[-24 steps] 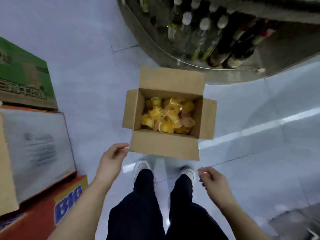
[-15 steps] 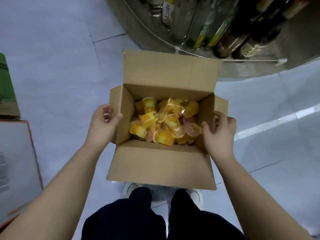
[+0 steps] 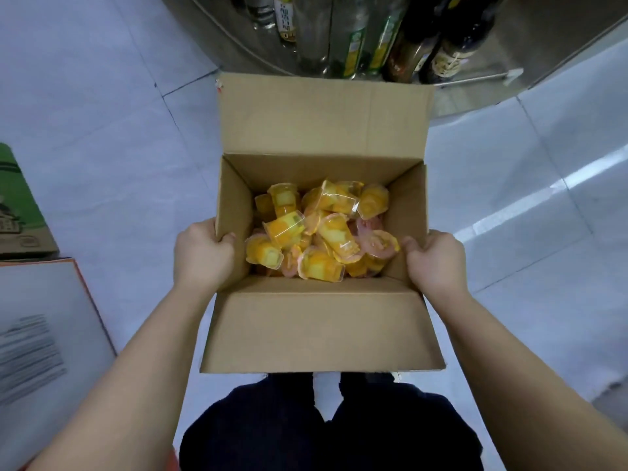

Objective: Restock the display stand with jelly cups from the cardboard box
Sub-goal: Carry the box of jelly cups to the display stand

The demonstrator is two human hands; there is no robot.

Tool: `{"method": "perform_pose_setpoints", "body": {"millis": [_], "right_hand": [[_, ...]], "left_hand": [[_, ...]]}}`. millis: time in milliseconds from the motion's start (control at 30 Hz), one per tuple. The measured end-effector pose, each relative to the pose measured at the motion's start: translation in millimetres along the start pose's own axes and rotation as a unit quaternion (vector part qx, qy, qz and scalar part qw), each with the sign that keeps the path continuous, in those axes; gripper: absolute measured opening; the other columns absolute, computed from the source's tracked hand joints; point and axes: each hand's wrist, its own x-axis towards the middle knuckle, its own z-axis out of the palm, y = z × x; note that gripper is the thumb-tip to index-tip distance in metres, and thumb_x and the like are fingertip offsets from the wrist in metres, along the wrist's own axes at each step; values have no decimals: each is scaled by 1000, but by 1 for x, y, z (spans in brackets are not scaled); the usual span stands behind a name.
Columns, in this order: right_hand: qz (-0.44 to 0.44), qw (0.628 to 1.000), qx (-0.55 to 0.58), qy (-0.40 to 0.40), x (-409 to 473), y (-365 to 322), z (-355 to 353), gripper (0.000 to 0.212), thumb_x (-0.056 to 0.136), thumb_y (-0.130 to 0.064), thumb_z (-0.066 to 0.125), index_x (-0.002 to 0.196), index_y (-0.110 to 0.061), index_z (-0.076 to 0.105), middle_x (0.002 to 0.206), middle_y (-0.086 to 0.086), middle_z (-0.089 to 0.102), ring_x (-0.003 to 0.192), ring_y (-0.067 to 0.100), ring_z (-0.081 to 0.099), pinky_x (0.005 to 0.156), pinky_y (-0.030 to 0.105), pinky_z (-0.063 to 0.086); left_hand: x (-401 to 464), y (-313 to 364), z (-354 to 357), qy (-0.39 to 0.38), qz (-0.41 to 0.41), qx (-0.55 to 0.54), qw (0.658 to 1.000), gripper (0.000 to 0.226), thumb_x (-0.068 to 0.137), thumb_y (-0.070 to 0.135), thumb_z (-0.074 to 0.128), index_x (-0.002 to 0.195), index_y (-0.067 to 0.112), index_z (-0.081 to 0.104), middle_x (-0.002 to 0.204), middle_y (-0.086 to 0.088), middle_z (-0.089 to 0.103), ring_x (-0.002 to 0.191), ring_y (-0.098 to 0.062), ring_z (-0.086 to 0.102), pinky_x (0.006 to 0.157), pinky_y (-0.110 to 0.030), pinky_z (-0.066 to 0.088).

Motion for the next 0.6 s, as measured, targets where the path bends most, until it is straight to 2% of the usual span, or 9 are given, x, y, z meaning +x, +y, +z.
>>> {"method": "perform_pose_setpoints", "body": {"millis": [100, 233, 300, 400, 500, 600], "right_hand": [[14, 1000, 16, 3, -53, -10, -64, 40, 88, -18, 56, 52, -12, 40, 61, 15, 54, 69, 37, 55, 56, 34, 39], [47, 999, 23, 9, -128, -22, -181, 41, 88, -18, 56, 53, -10, 37, 65, 25, 57, 70, 40, 55, 57, 36, 36], [67, 997, 21, 16, -159, -21, -240, 45, 88, -20, 57, 50, -11, 33, 61, 23, 52, 71, 42, 54, 57, 34, 31], [95, 994, 29, 47, -197, -10, -323, 47, 88, -21, 58, 50, -11, 33, 63, 24, 55, 73, 42, 55, 57, 33, 29], [102, 991, 42, 78, -219, 14, -397, 41, 86, -20, 59, 52, -2, 43, 53, 18, 48, 70, 41, 56, 55, 34, 28], [104, 986, 41, 122, -221, 41, -463, 34, 87, -18, 58, 64, 7, 54, 72, 33, 59, 78, 45, 57, 60, 35, 30]], "left_hand": [[-53, 37, -52, -17, 5, 8, 1000, 15, 84, 10, 53, 76, -1, 60, 75, -21, 63, 74, -38, 55, 65, -41, 47], [-139, 117, -131, -56, -11, 18, 998, 23, 82, 10, 52, 59, 11, 47, 58, -6, 52, 65, -32, 49, 51, -29, 35], [-179, 160, -160, -72, -3, 39, 997, 20, 81, 10, 52, 62, 6, 49, 57, -4, 50, 63, -29, 46, 49, -27, 32], [-230, 229, -189, -95, 22, 50, 994, 15, 79, 11, 52, 78, -3, 58, 66, -15, 59, 65, -33, 51, 52, -33, 40], [-271, 295, -195, -101, 56, 49, 992, 21, 82, 17, 55, 82, -4, 60, 84, -24, 66, 80, -38, 60, 67, -43, 50], [-299, 363, -182, -120, 97, 43, 987, 25, 84, 18, 56, 87, -7, 59, 89, -27, 65, 83, -40, 61, 71, -47, 51]]}}
